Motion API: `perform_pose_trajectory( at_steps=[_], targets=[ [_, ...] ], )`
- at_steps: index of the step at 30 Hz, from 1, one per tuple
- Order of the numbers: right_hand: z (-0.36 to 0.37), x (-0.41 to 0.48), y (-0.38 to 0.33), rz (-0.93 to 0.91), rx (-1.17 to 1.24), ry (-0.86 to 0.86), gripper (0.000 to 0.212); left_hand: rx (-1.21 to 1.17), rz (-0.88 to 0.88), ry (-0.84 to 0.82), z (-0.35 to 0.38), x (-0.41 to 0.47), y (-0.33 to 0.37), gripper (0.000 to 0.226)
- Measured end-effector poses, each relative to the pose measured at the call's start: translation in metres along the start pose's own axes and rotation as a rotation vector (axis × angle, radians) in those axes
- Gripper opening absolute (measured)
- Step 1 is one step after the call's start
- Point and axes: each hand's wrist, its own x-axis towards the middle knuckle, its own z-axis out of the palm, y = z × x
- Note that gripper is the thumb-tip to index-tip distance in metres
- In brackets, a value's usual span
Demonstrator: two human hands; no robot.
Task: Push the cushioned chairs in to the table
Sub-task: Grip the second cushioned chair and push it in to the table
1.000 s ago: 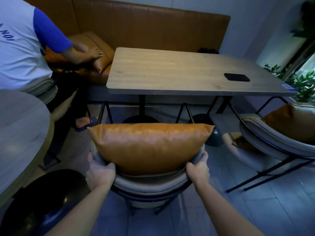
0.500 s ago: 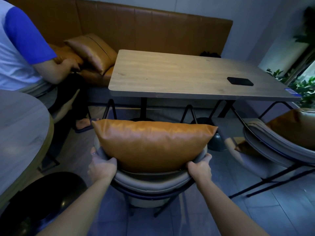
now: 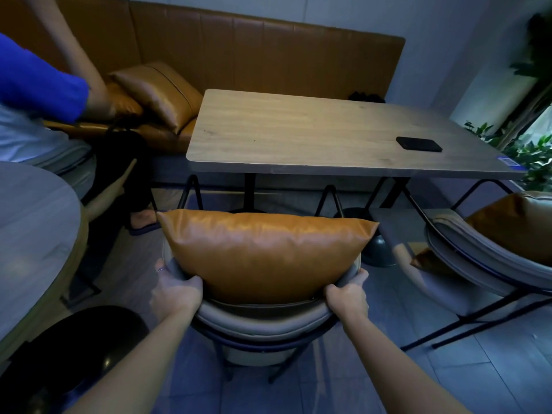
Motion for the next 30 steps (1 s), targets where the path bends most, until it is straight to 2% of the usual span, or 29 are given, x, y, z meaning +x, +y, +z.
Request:
perform_pose_trajectory(
  at_steps=[13,17,28,30],
  targets=[
    [0.002,0.01,0.0,0.014,-0.033,0.017,0.074,0.085,0.025,-0.027,0.002,-0.001,0.005,0.082],
    [0.0,0.006,-0.003,-0.018,-0.053,0.022,0.085,0.119,0.068,-0.059,0.0,-0.003,0.001,0.082],
    [-0.005,0.012,-0.004,-0.072,-0.073,-0.004,0.069,0.109,0.099,-0.112,0.002,-0.006,0.004,0.083],
    [-0.008,0.017,-0.006,-0.078,-0.068,-0.008,0.074,0.106,0.108,-0.116,0.005,-0.007,0.008,0.083]
  ],
)
